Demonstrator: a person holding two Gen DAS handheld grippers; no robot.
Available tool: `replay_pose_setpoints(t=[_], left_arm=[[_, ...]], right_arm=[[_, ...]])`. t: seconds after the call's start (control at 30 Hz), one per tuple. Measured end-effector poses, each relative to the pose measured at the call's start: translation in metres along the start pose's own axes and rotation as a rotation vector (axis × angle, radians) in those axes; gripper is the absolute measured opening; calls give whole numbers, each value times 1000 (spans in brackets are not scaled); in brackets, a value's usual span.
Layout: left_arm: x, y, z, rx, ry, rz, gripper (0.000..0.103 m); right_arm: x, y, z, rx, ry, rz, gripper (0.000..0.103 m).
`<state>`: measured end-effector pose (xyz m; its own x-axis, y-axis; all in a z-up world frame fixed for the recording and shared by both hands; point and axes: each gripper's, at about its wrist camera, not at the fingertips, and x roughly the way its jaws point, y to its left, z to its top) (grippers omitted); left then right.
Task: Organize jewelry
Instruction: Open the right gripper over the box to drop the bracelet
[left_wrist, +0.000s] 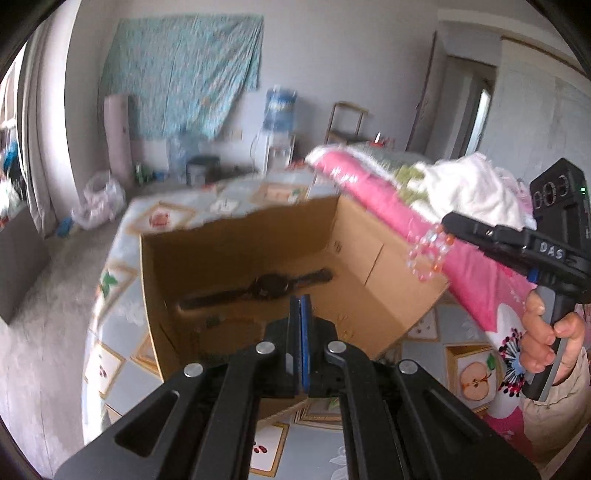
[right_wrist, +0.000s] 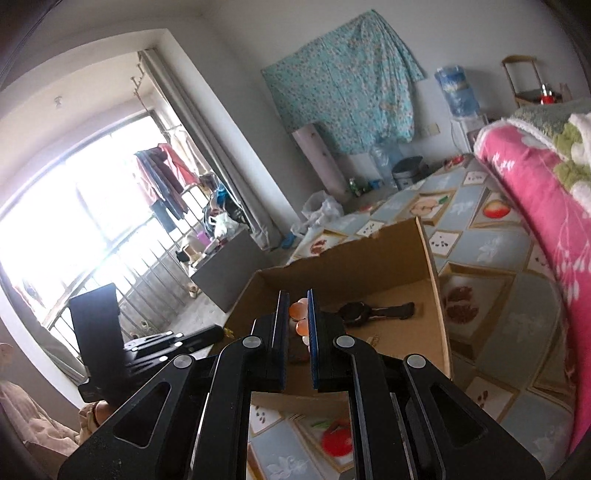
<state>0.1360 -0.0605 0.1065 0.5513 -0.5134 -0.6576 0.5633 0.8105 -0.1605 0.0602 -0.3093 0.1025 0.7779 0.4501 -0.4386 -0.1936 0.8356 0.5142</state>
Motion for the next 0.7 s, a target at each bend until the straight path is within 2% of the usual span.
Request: replay_pose_setpoints(t=[0.23,0.4,0.47,0.6,0.7], left_arm=[[43,12,-8,-29,164,-26,1],[58,19,-15,-59,229,-10,4],[60,22,-17,-72,236,-10,11],[57,19,-19,-60,221,-12,18],[51,18,-18,-53,194,5,19]], right_arm=[[12,-16,-3,41,41,-8,8],[13,-23,-4,60,54,-18,8],[14,-24,-4,62,57,-24,8],[10,-23,-3,63,51,-37,8],[7,-22,-1,61,39,-49,8]])
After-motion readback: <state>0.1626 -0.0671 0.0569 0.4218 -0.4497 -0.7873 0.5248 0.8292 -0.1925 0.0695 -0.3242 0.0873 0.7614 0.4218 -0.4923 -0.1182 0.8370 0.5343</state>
